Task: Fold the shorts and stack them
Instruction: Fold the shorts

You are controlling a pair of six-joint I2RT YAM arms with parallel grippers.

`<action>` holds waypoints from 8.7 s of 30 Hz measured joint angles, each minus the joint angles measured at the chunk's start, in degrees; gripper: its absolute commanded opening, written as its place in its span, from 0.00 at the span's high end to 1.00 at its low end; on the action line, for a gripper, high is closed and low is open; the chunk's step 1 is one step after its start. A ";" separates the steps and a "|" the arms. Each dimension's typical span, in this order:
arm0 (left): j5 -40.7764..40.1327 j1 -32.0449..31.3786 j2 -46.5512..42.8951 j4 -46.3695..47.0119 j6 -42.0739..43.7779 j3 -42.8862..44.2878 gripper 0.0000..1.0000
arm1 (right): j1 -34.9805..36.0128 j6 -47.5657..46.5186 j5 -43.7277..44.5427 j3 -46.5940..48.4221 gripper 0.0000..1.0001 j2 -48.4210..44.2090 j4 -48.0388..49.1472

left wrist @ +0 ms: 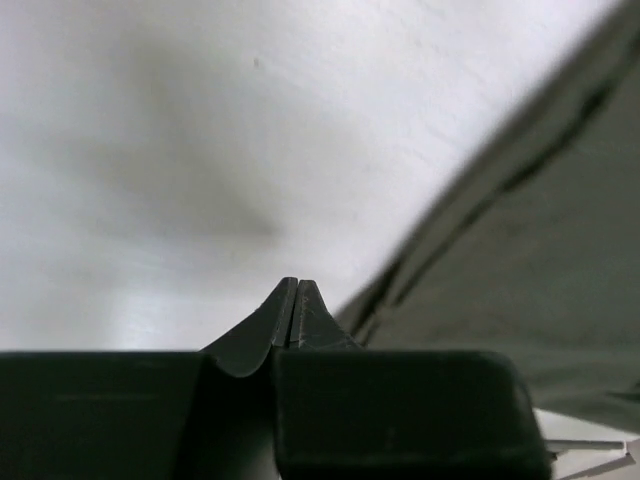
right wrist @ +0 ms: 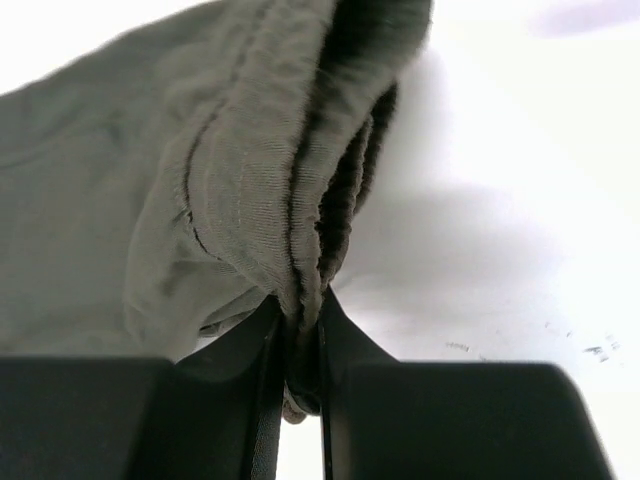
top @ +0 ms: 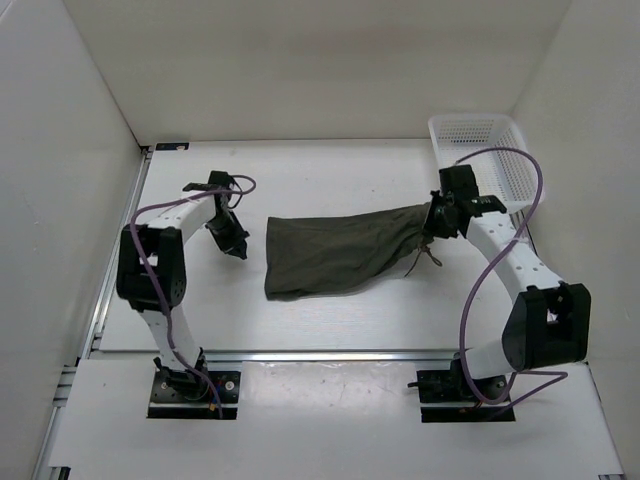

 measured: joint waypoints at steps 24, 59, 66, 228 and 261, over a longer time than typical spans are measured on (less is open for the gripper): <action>-0.09 -3.56 9.99 1.33 0.15 5.88 0.90 | 3.63 0.13 7.39 -1.70 0.53 -0.50 -4.22; 0.90 -3.52 9.97 0.17 1.07 8.22 0.90 | -12.44 8.13 -13.51 -13.99 1.00 9.70 10.40; 0.87 -3.63 9.97 -0.35 1.07 8.37 0.90 | -11.30 6.29 -8.04 -13.60 1.00 4.22 7.15; -5.57 -4.63 -6.56 -11.54 0.42 12.83 0.59 | 23.82 0.66 7.23 4.87 0.41 0.90 -6.21; -2.01 -8.22 7.48 -2.05 3.04 4.52 0.85 | 33.66 8.44 -10.93 9.53 1.00 29.31 11.43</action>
